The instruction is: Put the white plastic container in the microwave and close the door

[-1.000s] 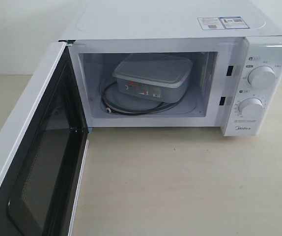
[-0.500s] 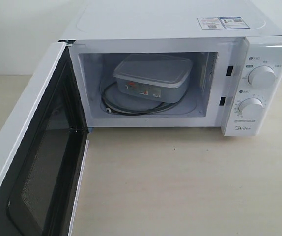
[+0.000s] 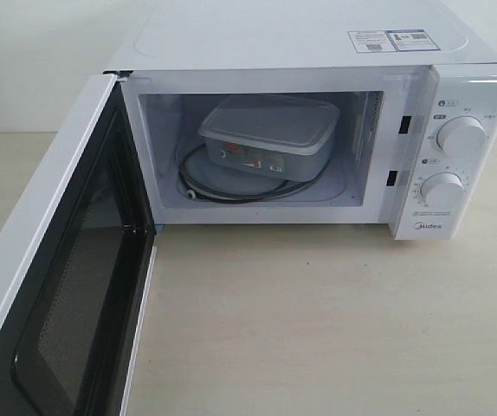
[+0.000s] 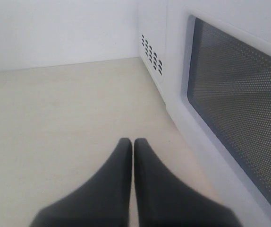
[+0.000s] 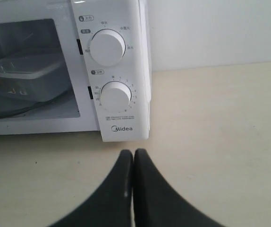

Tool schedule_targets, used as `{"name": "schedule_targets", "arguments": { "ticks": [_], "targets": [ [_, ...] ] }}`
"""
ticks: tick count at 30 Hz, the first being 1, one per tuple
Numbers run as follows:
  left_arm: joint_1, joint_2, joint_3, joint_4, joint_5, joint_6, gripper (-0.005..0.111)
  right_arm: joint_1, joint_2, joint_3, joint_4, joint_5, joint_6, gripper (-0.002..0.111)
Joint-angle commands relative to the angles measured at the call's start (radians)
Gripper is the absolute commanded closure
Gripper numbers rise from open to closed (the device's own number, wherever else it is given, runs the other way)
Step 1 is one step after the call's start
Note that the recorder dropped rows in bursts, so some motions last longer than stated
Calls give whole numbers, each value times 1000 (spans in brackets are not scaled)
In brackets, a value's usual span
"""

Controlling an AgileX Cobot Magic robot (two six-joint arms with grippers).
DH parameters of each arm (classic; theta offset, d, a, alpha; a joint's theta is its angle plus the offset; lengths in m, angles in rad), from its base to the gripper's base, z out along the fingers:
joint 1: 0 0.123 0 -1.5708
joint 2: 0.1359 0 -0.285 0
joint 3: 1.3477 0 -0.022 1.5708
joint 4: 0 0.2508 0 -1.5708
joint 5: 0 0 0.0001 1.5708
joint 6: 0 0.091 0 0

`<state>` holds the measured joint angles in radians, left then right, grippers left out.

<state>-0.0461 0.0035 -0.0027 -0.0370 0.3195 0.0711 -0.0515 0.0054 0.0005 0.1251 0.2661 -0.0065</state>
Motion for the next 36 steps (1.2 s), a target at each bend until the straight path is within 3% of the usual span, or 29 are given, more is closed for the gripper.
{"name": "schedule_targets", "arguments": {
  "ticks": [1,10,17,31,36],
  "targets": [
    [3,-3,3,-3,-12,5,103,3,-5,0,-26,24,-7,109],
    [3,-3,3,-3,-12,5,103,4,-5,0,-36,74,-30,109],
    [3,-3,3,-3,-12,5,103,92,-5,0,-41,74,-32,109],
    [3,-3,3,-3,-12,5,103,94,-5,0,-26,74,-28,109],
    [3,-3,3,-3,-12,5,103,144,-5,0,-26,74,-28,109]
  ]
}}
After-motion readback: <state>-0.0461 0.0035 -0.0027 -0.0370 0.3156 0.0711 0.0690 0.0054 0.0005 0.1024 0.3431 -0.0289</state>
